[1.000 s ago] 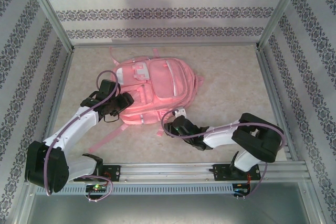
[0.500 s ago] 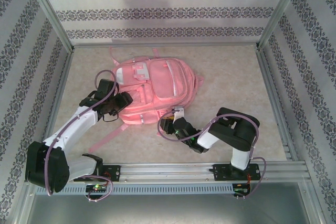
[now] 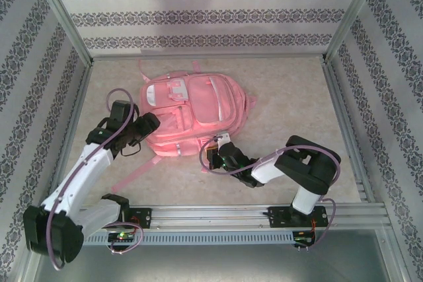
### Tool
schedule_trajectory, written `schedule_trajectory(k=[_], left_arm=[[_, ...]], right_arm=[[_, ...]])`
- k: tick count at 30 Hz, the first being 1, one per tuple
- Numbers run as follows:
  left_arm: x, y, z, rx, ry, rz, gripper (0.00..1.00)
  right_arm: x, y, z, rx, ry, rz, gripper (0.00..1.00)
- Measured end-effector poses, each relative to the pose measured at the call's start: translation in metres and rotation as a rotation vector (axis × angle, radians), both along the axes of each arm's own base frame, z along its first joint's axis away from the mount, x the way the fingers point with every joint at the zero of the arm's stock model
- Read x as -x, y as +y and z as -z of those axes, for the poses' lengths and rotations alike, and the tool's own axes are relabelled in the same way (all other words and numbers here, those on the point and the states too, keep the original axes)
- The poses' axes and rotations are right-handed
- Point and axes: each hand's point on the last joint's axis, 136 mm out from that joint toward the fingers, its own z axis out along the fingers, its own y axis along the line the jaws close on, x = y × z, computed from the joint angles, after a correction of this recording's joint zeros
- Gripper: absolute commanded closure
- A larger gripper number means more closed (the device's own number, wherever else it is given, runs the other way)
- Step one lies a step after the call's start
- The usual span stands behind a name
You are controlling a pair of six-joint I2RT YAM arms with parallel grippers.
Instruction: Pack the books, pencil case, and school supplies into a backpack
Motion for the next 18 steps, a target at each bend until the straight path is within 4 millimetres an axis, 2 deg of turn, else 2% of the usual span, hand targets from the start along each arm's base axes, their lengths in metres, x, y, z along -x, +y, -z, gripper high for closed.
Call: schedule_trajectory(k=[4, 11, 15, 18], left_arm=[[0.014, 0.004, 0.002, 0.000, -0.008, -0.004, 0.26], [0.031, 0.005, 0.045, 0.000, 0.111, -0.013, 0.30], [0.031, 0.001, 0.060, 0.014, 0.147, -0.010, 0.39], [0.028, -0.001, 0.067, 0.025, 0.150, -0.007, 0.50]], right_arm=[[0.002, -0.002, -0.001, 0.067, 0.011, -0.030, 1.00], [-0.001, -0.017, -0.003, 0.104, 0.038, -0.023, 1.00], [-0.001, -0.024, -0.004, 0.099, 0.057, -0.025, 1.00], [0.001, -0.024, -0.006, 0.098, 0.061, -0.035, 1.00]])
